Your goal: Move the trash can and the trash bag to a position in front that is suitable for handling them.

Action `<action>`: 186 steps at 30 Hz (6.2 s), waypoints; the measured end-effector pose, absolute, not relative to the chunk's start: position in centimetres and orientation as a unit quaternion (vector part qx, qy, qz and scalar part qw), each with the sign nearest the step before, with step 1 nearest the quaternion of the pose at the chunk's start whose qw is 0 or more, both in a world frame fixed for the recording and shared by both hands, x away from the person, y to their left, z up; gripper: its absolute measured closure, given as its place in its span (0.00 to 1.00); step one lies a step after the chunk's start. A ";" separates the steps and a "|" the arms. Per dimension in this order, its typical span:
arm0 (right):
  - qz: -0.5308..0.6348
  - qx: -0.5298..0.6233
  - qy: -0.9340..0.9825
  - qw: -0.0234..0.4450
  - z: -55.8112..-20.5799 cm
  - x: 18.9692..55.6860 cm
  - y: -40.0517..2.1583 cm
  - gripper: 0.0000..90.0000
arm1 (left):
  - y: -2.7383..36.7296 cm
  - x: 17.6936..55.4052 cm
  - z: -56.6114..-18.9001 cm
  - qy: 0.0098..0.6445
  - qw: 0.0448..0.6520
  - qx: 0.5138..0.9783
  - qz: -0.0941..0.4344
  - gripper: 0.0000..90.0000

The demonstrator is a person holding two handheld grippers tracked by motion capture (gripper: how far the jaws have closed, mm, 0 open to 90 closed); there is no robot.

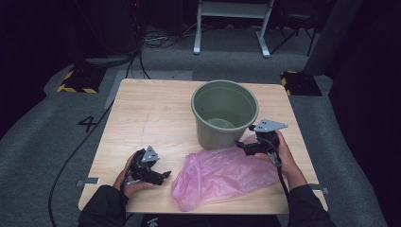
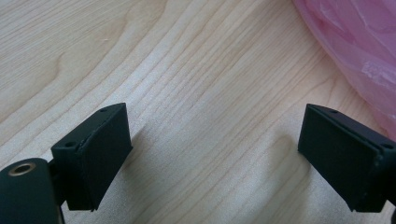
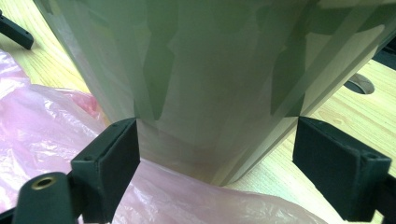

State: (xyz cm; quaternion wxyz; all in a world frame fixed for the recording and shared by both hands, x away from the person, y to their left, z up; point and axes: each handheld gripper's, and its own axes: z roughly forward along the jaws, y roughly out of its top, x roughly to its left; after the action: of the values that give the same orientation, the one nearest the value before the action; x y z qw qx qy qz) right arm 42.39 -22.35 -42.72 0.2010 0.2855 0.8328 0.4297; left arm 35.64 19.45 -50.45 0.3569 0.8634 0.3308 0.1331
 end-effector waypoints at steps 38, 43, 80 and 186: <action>0.418 0.345 0.799 0.259 -42.9 34.7 -30.6 0.22 | 19.3 35.6 -50.5 0.335 0.356 0.862 0.136 0.10; 0.405 0.364 0.797 0.261 -44.3 33.1 -32.0 0.24 | 19.3 35.6 -50.5 0.334 0.356 0.862 0.136 0.10; 0.367 0.365 0.831 0.205 -50.2 37.6 -31.8 0.30 | 18.1 37.5 -48.8 0.340 0.386 0.847 0.137 0.19; 0.380 0.374 0.813 0.236 -49.8 43.0 -30.1 0.97 | 9.0 37.3 -49.6 0.239 0.381 0.884 0.129 0.17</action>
State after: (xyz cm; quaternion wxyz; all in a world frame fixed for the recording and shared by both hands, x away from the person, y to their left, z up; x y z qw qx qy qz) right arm 42.99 -30.13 -49.84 0.2363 0.3739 0.8126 0.3795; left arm 37.25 8.95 -49.58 0.3815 0.8835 0.2390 0.1294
